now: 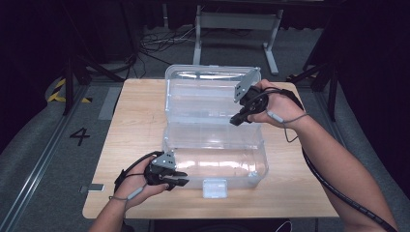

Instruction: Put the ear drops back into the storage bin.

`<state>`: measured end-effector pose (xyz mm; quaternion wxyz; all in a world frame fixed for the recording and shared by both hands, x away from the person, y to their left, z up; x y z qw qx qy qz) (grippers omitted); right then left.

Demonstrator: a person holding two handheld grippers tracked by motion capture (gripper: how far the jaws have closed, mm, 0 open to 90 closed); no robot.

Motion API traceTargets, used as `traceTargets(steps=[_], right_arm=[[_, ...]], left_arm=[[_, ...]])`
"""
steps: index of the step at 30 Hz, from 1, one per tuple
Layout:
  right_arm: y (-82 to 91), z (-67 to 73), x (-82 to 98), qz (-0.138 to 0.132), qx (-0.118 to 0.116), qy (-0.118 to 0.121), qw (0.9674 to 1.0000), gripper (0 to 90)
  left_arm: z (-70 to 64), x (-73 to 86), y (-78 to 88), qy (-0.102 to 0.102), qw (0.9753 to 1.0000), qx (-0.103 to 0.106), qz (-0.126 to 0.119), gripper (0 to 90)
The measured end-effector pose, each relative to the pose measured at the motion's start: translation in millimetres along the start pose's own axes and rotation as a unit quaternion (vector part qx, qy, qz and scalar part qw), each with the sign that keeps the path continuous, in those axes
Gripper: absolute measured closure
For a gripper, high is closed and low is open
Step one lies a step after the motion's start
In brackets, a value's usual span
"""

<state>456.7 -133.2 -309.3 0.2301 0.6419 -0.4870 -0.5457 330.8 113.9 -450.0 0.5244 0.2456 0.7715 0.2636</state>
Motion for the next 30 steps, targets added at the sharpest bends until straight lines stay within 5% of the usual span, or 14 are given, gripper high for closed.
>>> traceTargets(steps=[30], right_arm=[[8.1,51.9,9.6,0.009,-0.012,0.043,0.9990,90.0]], left_arm=[[-1.8,-0.1,-1.0,-0.012,0.9998,-0.012,0.011,74.6]])
Point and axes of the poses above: each handheld gripper's, and its own axes: y roughly backward along the jaws, x roughly out of its underside, z roughly to its left, the point moved 4 cm from there along -y, roughly forward along the jaws, and after that the axes turned 15 degrees about x, right-handed, at the moved point
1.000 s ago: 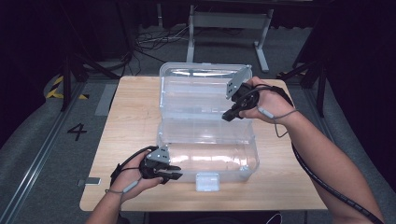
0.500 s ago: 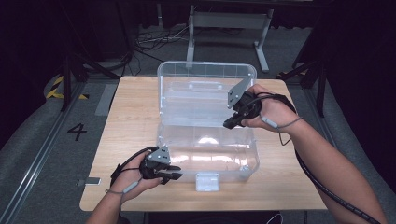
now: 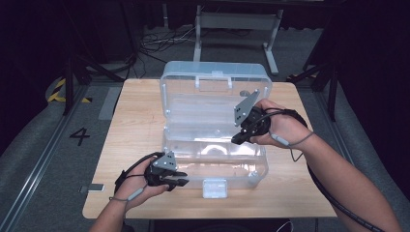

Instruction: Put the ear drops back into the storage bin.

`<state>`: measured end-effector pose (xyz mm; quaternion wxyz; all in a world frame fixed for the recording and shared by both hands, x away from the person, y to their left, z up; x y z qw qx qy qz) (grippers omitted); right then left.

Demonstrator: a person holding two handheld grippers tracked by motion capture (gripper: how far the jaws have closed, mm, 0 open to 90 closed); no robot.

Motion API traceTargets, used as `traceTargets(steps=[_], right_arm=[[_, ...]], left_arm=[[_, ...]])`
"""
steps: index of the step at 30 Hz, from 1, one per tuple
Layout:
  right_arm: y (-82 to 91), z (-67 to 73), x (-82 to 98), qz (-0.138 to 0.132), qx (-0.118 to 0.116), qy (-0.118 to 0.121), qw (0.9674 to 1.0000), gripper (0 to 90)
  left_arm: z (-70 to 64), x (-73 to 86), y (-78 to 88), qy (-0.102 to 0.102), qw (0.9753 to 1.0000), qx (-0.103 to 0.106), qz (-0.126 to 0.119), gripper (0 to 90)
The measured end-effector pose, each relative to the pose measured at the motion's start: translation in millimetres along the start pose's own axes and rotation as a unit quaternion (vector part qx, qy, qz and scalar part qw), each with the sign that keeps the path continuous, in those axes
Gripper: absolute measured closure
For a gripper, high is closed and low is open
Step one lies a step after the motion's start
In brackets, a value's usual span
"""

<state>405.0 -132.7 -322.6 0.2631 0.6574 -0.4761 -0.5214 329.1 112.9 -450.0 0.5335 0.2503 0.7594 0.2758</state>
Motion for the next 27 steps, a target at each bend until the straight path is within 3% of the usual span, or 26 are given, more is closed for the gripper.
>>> traceTargets(steps=[9,15,20,27], right_arm=[[-3.1,12.2,3.5,-0.002,-0.012,-0.004,0.9999,90.0],[-3.6,17.6,3.9,-0.002,0.000,0.004,1.0000,90.0],[-3.7,20.0,5.6,-0.002,-0.002,-0.001,1.0000,90.0],[-5.1,23.6,6.5,-0.002,-0.001,0.005,1.0000,90.0]], left_arm=[[0.0,0.1,0.1,-0.008,0.9999,-0.005,0.007,74.8],[-0.3,-0.3,-0.1,-0.011,0.9999,-0.009,0.010,74.1],[-0.3,0.8,-1.0,-0.008,0.9997,-0.014,0.020,73.2],[-0.6,0.6,0.6,-0.008,0.9997,-0.015,0.016,73.0]])
Point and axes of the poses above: each handheld gripper's, and its own axes: y roughly backward along the jaws, x roughly out of its underside, z roughly to its left, the point moved 4 cm from there along -y, roughly forward along the jaws, and after that the axes turned 15 degrees about x, right-handed, at the moved point
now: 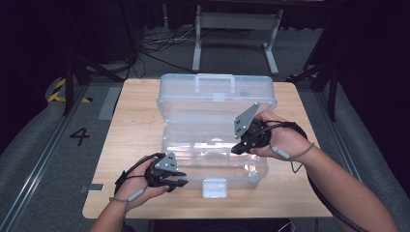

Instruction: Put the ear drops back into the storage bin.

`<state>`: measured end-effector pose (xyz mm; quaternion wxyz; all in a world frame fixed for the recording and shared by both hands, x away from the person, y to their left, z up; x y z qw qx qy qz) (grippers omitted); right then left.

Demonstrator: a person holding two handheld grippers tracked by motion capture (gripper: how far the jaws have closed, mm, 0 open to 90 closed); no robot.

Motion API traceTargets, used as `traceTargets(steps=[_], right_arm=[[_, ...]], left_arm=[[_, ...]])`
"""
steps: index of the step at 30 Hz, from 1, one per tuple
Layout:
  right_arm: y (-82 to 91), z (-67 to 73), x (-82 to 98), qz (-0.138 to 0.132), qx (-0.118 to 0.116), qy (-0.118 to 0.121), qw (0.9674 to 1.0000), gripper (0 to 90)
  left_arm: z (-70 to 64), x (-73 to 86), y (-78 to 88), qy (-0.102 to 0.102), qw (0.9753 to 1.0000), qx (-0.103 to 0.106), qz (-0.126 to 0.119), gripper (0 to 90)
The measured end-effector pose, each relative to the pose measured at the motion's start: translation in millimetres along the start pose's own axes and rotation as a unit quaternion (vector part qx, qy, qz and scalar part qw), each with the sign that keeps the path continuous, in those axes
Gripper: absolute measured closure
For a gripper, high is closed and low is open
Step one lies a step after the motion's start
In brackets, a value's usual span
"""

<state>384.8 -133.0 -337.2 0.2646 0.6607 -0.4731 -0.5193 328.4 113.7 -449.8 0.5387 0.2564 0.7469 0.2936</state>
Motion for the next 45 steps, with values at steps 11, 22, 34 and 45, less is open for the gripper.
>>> traceTargets(steps=[11,22,34,45], right_arm=[[-0.1,6.0,1.5,-0.009,0.021,0.003,0.9997,90.0],[-1.2,8.0,3.3,-0.019,0.021,-0.001,0.9996,90.0],[-1.7,10.9,5.9,-0.027,0.024,-0.006,0.9993,89.8],[-2.0,14.3,8.0,-0.028,0.025,-0.013,0.9992,89.5]], left_arm=[[-18.9,-13.3,41.2,-0.011,0.9957,0.007,-0.091,76.4],[-24.1,-29.6,67.3,0.000,0.9924,-0.006,-0.123,82.6],[-13.9,-44.7,89.9,0.027,0.9800,-0.055,-0.189,89.4],[0.7,-52.3,98.0,0.043,0.9647,-0.140,-0.219,89.3]])
Point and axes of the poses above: each handheld gripper's, and its own axes: y roughly backward along the jaws, x roughly out of its underside, z roughly to its left, the point moved 4 cm from there along -y, roughly forward along the jaws, and after that the axes turned 15 degrees about x, right-handed, at the moved point
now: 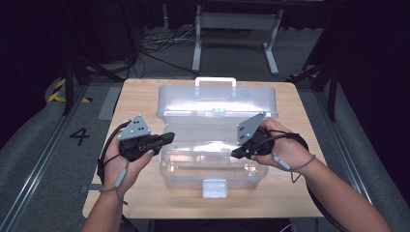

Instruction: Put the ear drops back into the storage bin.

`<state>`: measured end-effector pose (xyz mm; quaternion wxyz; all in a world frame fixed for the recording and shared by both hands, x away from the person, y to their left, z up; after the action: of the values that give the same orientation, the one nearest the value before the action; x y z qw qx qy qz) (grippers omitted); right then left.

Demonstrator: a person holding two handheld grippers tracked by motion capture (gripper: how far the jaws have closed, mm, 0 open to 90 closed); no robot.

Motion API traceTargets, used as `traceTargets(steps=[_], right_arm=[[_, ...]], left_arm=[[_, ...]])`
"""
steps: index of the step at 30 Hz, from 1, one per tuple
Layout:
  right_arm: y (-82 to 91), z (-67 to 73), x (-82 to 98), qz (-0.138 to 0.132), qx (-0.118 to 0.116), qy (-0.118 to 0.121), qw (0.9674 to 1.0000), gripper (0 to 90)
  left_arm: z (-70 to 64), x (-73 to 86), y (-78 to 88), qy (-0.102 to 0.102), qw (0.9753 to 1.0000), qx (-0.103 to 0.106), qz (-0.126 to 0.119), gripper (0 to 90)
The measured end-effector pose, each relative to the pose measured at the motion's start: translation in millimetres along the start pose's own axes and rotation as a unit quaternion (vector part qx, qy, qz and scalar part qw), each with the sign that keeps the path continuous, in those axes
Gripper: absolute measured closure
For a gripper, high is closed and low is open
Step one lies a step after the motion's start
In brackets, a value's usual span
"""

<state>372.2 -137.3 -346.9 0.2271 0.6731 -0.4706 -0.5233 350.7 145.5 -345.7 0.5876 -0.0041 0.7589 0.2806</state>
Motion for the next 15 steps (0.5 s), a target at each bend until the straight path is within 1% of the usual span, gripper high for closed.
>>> traceTargets(steps=[2,5,7,10,11,12,13,15], right_arm=[[-0.2,0.3,0.2,-0.001,0.000,0.000,1.0000,89.5],[-1.4,1.8,0.9,-0.004,0.001,0.002,1.0000,89.4],[-1.5,3.4,1.6,-0.001,0.000,0.004,1.0000,89.0],[-1.7,7.8,2.9,0.002,0.006,0.005,1.0000,88.6],[-1.4,9.7,3.4,0.005,0.011,0.001,0.9999,88.4],[-1.9,10.1,3.3,0.002,0.014,0.003,0.9999,88.1],[-1.9,10.1,3.3,0.002,0.014,0.003,0.9999,88.1],[-1.1,13.1,3.2,0.008,0.024,0.004,0.9997,87.4]], left_arm=[[2.0,-0.3,-1.0,0.004,1.0000,-0.002,-0.004,89.3],[4.1,-0.3,-1.1,0.009,0.9999,-0.014,-0.006,89.3],[4.8,0.0,-0.9,0.010,0.9998,-0.016,-0.009,89.3],[5.7,1.0,0.8,0.012,0.9995,-0.024,-0.013,89.4],[6.0,1.2,1.5,0.013,0.9994,-0.027,-0.017,89.4],[6.5,0.9,3.0,0.013,0.9992,-0.030,-0.021,89.5],[6.5,0.9,3.0,0.013,0.9992,-0.030,-0.021,89.6],[6.9,0.6,3.9,0.015,0.9992,-0.032,-0.021,89.7]])
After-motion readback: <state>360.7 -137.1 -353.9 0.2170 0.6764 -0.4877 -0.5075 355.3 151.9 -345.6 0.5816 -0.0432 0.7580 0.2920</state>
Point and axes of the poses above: each handheld gripper's, and its own axes: y roughly backward along the jaws, x roughly out of its underside, z roughly to its left, the point moved 4 cm from there along -y, roughly forward along the jaws, and after that the axes turned 15 degrees about x, right-handed, at the moved point
